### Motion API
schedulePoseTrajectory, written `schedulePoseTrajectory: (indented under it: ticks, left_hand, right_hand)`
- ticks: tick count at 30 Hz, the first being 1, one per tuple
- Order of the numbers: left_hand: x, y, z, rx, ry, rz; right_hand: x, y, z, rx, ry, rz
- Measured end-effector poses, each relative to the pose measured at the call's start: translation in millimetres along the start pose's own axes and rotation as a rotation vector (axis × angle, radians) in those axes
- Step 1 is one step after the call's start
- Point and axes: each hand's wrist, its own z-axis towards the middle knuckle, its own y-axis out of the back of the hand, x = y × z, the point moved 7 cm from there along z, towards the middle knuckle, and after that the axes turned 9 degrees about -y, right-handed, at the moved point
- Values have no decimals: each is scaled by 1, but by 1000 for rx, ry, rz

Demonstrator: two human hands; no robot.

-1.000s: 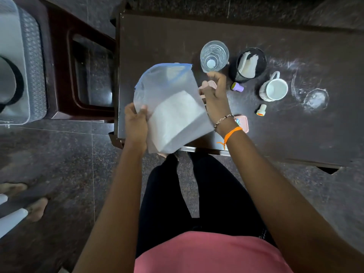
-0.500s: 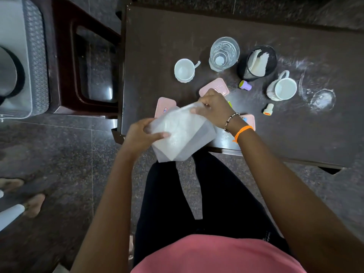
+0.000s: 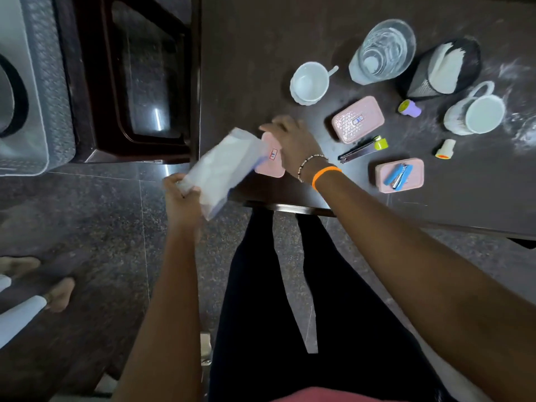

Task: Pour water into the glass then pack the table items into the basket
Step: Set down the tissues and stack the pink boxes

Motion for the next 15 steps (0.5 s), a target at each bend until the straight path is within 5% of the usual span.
schedulePoseTrajectory:
  ticks: [2,6,12,15]
  left_hand:
    - [14,8,7,-62,77,-163]
    - [31,-14,14,19,213,-377]
    - [5,-82,-1,214,100,-354]
    - [-16,-101,-2,160,-88,-79]
  right_hand:
    - [8,-25,0,96,109,-286]
    - [2,-34,-2,58,147,-450]
    - [-39,-4,-14,-102,-118,-435]
    - [-70,16,-27,-207,-250,-355]
